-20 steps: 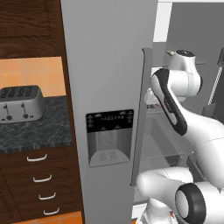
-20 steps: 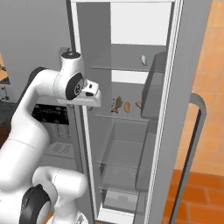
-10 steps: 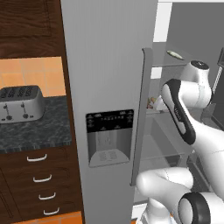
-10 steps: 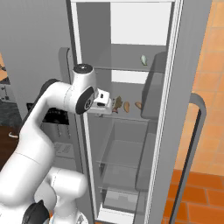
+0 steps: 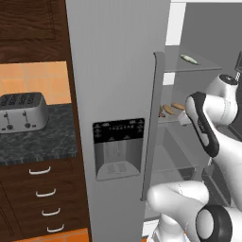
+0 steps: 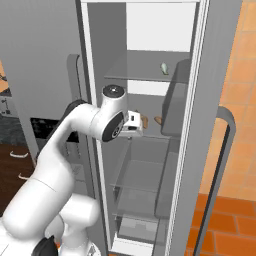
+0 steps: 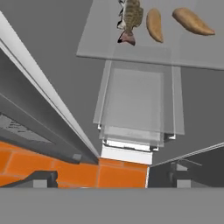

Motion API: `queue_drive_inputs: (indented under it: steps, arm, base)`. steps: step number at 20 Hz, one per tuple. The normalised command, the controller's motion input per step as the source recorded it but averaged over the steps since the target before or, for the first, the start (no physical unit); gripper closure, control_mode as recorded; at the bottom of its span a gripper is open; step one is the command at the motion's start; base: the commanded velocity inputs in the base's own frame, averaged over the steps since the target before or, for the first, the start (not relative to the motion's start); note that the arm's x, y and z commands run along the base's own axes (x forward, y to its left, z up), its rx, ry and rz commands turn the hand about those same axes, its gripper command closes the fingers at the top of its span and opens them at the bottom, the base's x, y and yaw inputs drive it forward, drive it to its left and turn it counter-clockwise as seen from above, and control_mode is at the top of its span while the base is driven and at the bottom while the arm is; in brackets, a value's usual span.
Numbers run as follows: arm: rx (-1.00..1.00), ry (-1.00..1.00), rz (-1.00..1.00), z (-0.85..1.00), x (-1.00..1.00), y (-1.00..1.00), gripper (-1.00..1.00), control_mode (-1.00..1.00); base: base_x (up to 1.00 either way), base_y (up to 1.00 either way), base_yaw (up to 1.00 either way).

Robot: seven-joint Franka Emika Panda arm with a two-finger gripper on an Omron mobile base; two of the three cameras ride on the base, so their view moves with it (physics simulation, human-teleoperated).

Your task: Place one sweet potato and one fish in each tupperware on the nearby counter, to pack two identical lunches.

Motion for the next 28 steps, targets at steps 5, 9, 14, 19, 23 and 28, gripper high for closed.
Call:
queue_drive_inputs:
  steps: [5, 9, 14, 19, 23, 28]
  arm:
    - [-0.02, -0.15, 0.22, -0.26, 0.40, -0.27, -1.00, -1.00]
    - [0.00, -0.02, 0.27, -0.16, 0.59, -0.10, -1.00, -1.00]
    - [0.00, 0.03, 0.02, 0.00, 0.67, -0.17, -1.00, -1.00]
    - [0.00, 0.01, 0.00, -0.09, 0.54, -0.06, -1.00, -1.00]
    - [0.00, 0.00, 0.01, -0.27, 0.28, 0.00, -1.00, -1.00]
    - [0.00, 0.00, 0.03, -0.29, 0.28, 0.00, -1.00, -1.00]
  base:
    - [0.00, 0.00, 0.00]
    - [0.00, 0.00, 0.00]
    - [0.00, 0.00, 0.00]
    - [0.00, 0.00, 0.00]
    - [0.00, 0.00, 0.00]
    - [0.00, 0.00, 0.00]
